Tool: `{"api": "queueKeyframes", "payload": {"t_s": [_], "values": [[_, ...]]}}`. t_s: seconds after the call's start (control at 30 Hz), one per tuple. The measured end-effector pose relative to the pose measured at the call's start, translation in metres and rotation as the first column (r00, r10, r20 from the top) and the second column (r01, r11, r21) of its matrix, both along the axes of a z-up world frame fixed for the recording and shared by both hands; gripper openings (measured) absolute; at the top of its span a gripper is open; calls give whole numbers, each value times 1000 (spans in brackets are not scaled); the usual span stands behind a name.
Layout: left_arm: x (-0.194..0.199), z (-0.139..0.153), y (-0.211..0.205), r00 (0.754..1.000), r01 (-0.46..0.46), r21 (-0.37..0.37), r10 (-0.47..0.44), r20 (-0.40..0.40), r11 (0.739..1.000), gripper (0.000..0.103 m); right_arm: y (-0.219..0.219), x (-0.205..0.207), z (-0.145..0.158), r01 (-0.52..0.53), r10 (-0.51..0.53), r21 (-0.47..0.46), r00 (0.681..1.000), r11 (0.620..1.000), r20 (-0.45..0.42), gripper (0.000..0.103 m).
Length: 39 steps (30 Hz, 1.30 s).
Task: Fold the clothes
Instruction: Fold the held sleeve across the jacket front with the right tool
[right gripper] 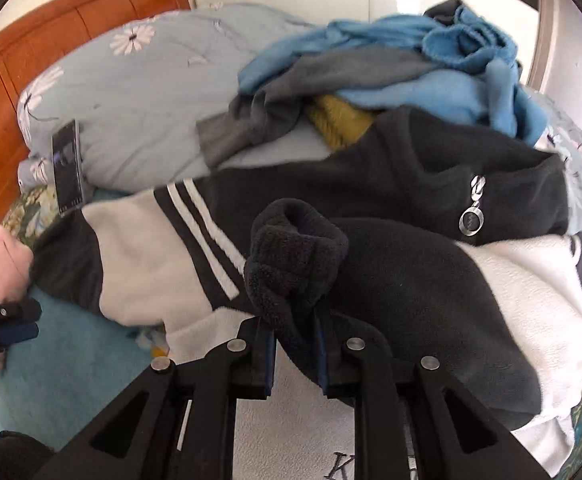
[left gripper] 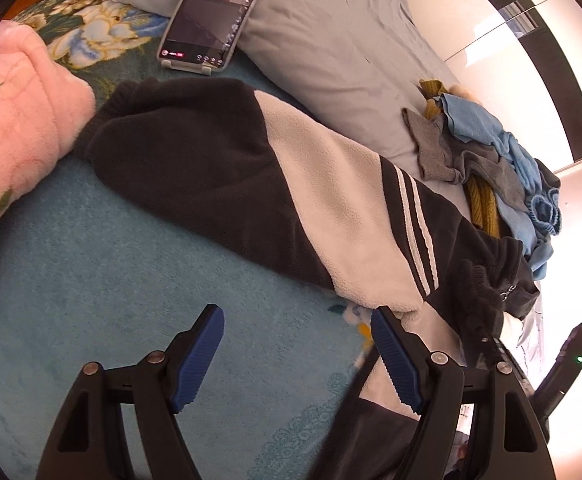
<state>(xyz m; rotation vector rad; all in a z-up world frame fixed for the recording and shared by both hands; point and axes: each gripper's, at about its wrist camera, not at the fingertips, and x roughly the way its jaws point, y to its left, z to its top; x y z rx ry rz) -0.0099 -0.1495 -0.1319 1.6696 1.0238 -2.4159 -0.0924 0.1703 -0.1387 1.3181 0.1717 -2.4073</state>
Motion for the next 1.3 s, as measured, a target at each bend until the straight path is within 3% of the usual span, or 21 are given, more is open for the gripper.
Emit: {"api": "queueKeyframes", "payload": {"t_s": [0.07, 0.17, 0.27, 0.4, 0.5, 0.6, 0.8, 0.83, 0.87, 0.9, 0.97, 1.13, 1.2, 1.3], "values": [[-3, 0, 7, 1000, 19, 5, -19, -4, 1000, 79, -1, 2, -3, -25, 25, 0, 1000, 1000, 13, 28], [-8, 2, 19, 998, 55, 16, -55, -12, 998, 80, -4, 10, -2, -114, 116, -44, 992, 992, 45, 47], [-20, 6, 39, 993, 111, 53, -109, -32, 992, 80, 6, 19, 6, -159, 164, -87, 985, 983, 48, 48], [-36, 11, 67, 982, 186, 101, -181, -62, 977, 83, 53, 22, 21, -66, 73, -163, 997, 984, 40, 49], [-52, 8, 100, 961, 275, 149, -265, -86, 950, 84, 106, 20, 27, 77, -70, -180, 997, 981, 45, 50], [-67, -1, 133, 938, 346, 170, -338, -77, 923, 84, 159, 20, 31, 213, -206, -188, 977, 959, 56, 50], [-81, -22, 157, 932, 360, 266, -356, -65, 894, 81, 230, 36, 21, 391, -375, -190, 920, 900, 116, 50], [-82, -21, 158, 931, 363, 265, -357, -74, 893, 78, 238, 38, 19, 411, -392, -191, 911, 891, 128, 50], [-82, -20, 159, 929, 369, 248, -361, -78, 895, 64, 244, 40, 16, 423, -403, -192, 905, 885, 137, 50], [-84, -18, 159, 927, 374, 242, -366, -80, 895, 44, 250, 42, 13, 435, -412, -193, 899, 880, 146, 50], [-87, -16, 158, 924, 383, 231, -374, -84, 894, 21, 258, 44, 8, 454, -428, -196, 889, 869, 161, 50], [-95, 10, 140, 925, 375, 245, -346, -153, 894, 21, 262, 41, 6, 469, -440, -218, 882, 856, 170, 50], [-99, 15, 131, 928, 364, 206, -334, -168, 908, 21, 261, 40, 5, 466, -438, -222, 884, 856, 165, 50], [-101, -12, 127, 928, 372, 161, -365, -70, 914, 21, 262, 37, 0, 465, -435, -211, 883, 860, 174, 50]]}}
